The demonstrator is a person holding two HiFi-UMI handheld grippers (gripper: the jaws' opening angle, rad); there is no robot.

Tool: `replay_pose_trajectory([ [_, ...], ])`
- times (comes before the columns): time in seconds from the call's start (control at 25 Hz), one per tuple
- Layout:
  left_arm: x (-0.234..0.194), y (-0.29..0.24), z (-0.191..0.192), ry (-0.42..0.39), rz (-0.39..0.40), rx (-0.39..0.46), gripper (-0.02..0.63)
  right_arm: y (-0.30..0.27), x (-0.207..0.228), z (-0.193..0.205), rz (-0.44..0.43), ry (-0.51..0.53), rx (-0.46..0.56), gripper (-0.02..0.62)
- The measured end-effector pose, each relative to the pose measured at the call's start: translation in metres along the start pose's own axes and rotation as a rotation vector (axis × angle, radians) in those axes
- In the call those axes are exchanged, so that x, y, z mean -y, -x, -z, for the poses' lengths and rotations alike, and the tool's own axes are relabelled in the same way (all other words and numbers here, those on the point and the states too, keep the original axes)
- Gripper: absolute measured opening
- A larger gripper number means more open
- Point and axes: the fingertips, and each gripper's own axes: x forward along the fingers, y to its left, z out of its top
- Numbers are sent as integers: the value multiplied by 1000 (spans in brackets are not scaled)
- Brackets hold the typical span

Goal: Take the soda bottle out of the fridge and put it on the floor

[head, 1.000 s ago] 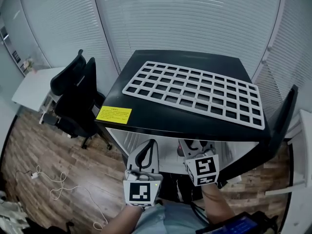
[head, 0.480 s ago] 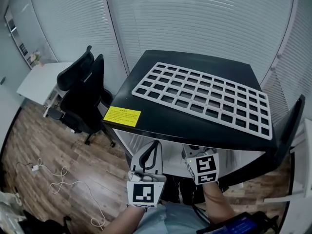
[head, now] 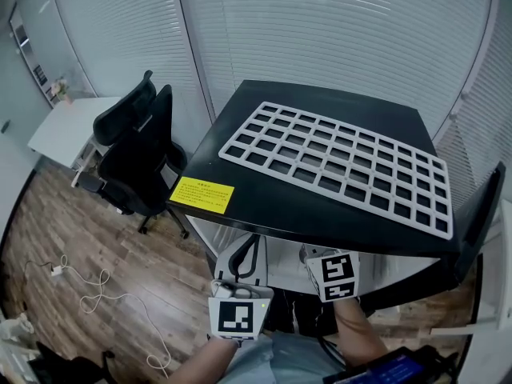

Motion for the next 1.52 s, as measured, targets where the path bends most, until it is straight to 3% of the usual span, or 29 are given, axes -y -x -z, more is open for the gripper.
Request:
replay_pose_trajectory([
  [0.72,-3,-6,5,7,8,-8,17,-6,1,-1,17,4,-20,110],
  [1.52,6,5,-3,2,38,17,15,16,-11,-11,4,10,-4,100],
])
